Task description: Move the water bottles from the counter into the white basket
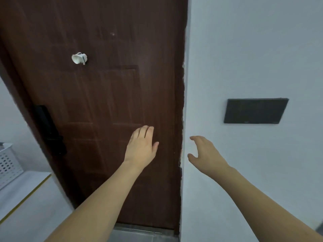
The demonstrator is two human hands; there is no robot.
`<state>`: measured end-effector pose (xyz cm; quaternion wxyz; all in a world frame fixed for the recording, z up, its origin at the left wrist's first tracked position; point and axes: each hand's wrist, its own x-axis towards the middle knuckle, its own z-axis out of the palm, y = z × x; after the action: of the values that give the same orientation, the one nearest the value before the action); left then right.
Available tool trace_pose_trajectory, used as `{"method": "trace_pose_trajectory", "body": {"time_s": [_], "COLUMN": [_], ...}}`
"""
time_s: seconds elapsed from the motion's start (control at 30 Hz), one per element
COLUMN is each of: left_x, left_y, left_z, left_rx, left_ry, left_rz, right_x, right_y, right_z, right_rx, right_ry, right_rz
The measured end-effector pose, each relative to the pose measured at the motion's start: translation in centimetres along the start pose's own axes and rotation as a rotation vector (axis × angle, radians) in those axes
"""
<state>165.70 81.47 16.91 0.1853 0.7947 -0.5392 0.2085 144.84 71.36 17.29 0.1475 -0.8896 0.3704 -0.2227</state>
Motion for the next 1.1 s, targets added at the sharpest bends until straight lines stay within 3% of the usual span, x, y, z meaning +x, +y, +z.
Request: {"method": "trace_pose_trajectory", "body": {"time_s": [0.5, 0.73, 1.1], "left_x": [-6.5, -6.1, -7.2], "left_y": [26.4, 34.5, 54.6], "left_z": [-0.7, 1.0, 1.2], "left_rx": [0.06, -0.032, -0.07], "left_ry": [0.004, -0.025, -0.021], "left_rz": [0.034, 0.064, 0.072], "right_x": [-12.6, -16.2, -23.7], "right_y": [20.1, 26.4, 42.5], "right_z": [-13.6, -17.8, -27.5], "right_rx": [-0.002, 0.008, 0.025], "right_ry": [-0.053, -0.015, 0.016], "right_rz": [-0.01, 0.046, 0.056]}}
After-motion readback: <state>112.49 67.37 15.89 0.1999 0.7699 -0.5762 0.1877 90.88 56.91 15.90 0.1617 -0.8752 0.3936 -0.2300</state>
